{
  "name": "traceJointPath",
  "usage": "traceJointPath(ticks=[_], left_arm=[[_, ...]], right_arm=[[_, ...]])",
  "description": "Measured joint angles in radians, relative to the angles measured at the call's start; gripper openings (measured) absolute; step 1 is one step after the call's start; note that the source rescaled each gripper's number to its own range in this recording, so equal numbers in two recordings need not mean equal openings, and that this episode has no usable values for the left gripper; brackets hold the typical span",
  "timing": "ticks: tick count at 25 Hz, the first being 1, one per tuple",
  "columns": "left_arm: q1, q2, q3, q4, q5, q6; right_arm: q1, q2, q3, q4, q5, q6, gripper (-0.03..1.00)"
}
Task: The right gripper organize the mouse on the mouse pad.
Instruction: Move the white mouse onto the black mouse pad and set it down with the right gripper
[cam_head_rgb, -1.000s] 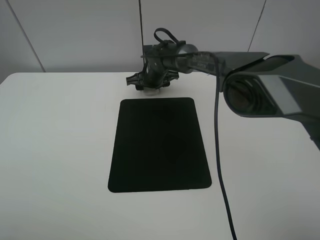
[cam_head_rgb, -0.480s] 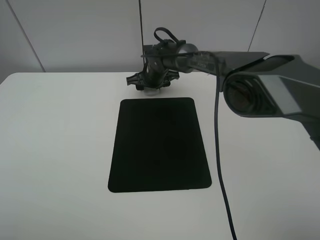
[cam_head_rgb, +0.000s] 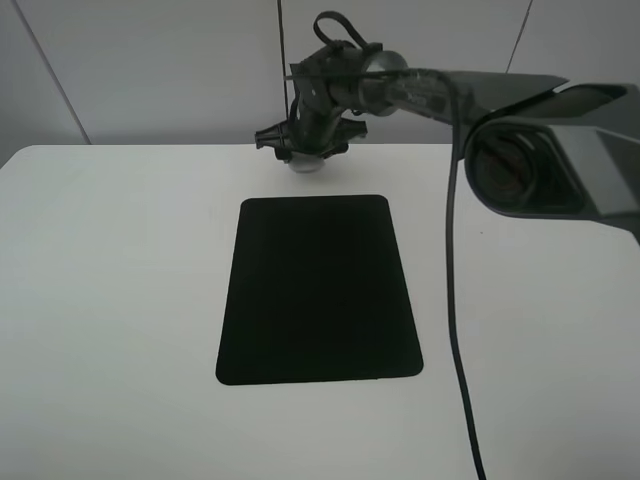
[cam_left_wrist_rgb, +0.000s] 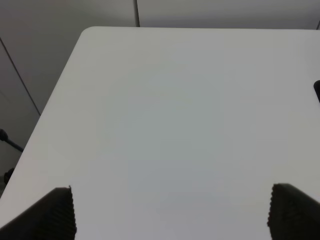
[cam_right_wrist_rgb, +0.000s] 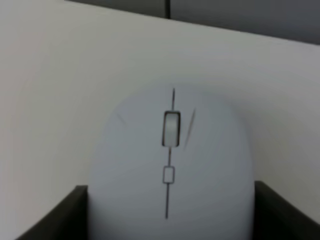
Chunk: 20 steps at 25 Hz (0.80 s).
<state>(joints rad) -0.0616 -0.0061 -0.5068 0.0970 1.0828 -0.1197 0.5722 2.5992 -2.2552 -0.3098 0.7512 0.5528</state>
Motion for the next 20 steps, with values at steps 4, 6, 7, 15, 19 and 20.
traceJointPath(ticks=[4, 6, 7, 15, 19, 20], left_arm=[[0.000, 0.000, 0.000, 0.000, 0.000, 0.000], [0.000, 0.000, 0.000, 0.000, 0.000, 0.000], [0.000, 0.000, 0.000, 0.000, 0.000, 0.000], [0.000, 0.000, 0.000, 0.001, 0.000, 0.000], [0.000, 0.000, 0.000, 0.001, 0.000, 0.000], [0.000, 0.000, 0.000, 0.001, 0.000, 0.000]], right_arm=[[0.000, -0.030, 0.000, 0.062, 0.105, -0.053, 0.00], [0.000, -0.052, 0.000, 0.101, 0.155, -0.073, 0.00], [0.000, -0.061, 0.000, 0.113, 0.182, -0.081, 0.00], [0.005, -0.113, 0.000, 0.172, 0.381, -0.123, 0.00], [0.014, -0.132, 0.000, 0.206, 0.438, -0.132, 0.00], [0.015, -0.135, 0.000, 0.210, 0.447, -0.133, 0.00]])
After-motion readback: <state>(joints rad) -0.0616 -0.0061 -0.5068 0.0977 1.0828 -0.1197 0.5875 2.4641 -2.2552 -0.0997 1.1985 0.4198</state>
